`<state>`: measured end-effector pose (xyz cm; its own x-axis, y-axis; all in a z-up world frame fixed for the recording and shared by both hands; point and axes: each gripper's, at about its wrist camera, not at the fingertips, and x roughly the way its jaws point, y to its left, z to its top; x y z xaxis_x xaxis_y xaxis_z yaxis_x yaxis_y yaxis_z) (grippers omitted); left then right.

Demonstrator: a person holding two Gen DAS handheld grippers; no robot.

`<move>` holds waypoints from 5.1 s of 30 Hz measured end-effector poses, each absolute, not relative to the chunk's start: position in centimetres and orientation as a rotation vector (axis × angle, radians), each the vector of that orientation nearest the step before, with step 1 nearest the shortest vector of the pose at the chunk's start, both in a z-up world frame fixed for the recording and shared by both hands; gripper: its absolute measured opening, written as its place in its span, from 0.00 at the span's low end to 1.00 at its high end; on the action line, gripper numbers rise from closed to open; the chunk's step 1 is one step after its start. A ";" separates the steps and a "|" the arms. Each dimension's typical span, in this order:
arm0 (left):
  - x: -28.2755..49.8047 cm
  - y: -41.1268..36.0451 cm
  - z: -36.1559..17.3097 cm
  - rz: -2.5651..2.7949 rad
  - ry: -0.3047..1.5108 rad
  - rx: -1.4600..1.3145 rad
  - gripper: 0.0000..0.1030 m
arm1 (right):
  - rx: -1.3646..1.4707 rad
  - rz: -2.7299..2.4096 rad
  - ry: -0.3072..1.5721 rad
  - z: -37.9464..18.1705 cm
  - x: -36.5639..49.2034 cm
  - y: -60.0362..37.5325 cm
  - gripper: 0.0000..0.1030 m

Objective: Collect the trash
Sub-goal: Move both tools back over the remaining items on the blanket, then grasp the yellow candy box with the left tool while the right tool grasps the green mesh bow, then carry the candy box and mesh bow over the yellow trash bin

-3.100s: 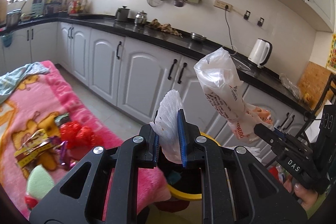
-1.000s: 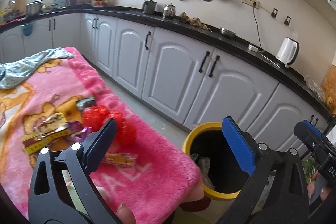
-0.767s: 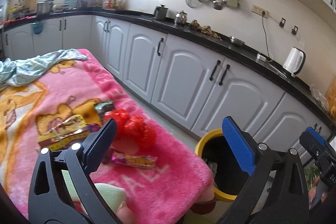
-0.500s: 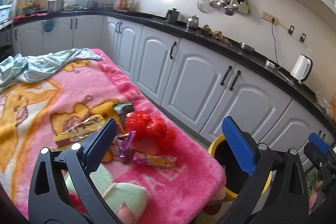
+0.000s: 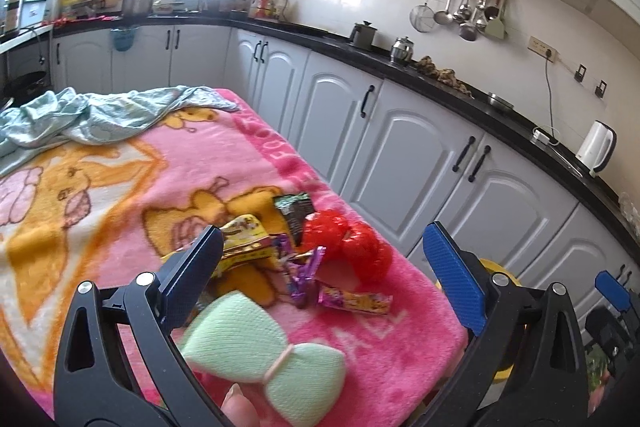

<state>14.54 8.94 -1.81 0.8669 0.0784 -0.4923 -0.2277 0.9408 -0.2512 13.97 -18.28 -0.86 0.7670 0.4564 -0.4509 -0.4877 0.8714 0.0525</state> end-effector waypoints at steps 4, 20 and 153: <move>14.1 10.4 -2.1 0.184 0.501 -0.325 0.89 | -0.093 0.558 0.486 -1.2 13.5 -16.7 0.92; 13.9 17.4 -4.4 0.282 0.579 -0.412 0.89 | -0.166 0.708 0.586 -3.7 13.2 -10.7 0.93; 21.5 -8.1 -1.8 -0.443 0.710 -0.011 0.32 | 0.007 0.242 0.546 -1.8 19.2 -33.4 0.73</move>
